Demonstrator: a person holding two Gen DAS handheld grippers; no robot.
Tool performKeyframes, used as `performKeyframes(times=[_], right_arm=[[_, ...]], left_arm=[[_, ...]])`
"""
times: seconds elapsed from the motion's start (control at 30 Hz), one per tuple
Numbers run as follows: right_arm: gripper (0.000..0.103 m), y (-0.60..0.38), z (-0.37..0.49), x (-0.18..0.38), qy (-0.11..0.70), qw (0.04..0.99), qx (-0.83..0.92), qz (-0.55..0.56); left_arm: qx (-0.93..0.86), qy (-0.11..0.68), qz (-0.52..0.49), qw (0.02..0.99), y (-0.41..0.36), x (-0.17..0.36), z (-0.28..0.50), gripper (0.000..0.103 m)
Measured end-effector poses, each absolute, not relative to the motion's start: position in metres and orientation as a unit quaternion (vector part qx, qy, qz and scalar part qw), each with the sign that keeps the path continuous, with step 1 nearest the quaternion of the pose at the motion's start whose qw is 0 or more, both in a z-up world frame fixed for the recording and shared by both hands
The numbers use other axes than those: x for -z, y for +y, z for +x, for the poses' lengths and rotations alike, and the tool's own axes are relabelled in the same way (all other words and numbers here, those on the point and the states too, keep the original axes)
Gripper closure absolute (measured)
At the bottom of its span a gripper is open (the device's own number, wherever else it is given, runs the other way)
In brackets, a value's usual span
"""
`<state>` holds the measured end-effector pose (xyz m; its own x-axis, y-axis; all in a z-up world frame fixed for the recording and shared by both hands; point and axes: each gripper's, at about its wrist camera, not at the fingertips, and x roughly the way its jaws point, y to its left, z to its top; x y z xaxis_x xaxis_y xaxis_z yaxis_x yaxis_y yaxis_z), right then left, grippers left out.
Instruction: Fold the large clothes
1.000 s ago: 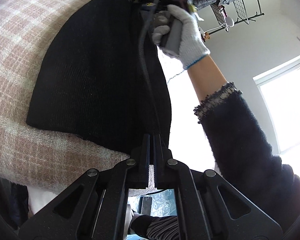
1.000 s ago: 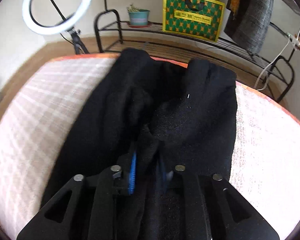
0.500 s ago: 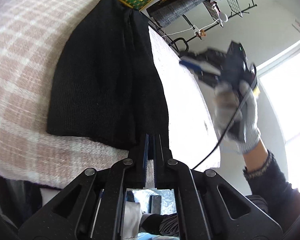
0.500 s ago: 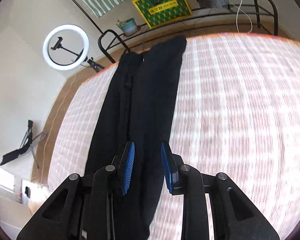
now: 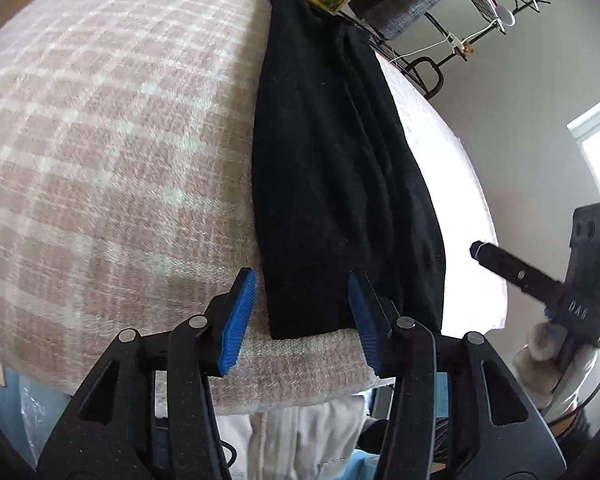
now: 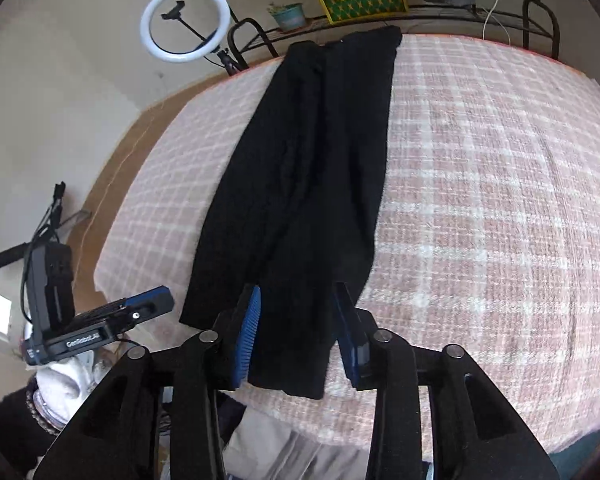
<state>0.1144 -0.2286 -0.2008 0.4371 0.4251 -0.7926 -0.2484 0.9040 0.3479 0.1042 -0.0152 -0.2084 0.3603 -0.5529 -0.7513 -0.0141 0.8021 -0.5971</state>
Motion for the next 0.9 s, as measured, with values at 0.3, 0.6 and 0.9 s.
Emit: performKeyframes(times=[0.3,0.6,0.9], right_arm=[[0.061,-0.204,0.117,0.253,0.516,0.839,-0.171,0.010],[0.061,-0.201,0.116,0.252,0.511,0.842,-0.173,-0.012],[0.061,-0.198,0.125,0.252,0.507,0.845,-0.166,-0.025]], left_arm=[[0.178,0.523,-0.267,0.790,-0.009,0.209,0.101,0.094],[0.160,0.525,-0.262,0.794,0.000,0.210,0.102,0.089],[0.145,0.514,-0.235,0.812,-0.014,0.216,0.145,0.097]])
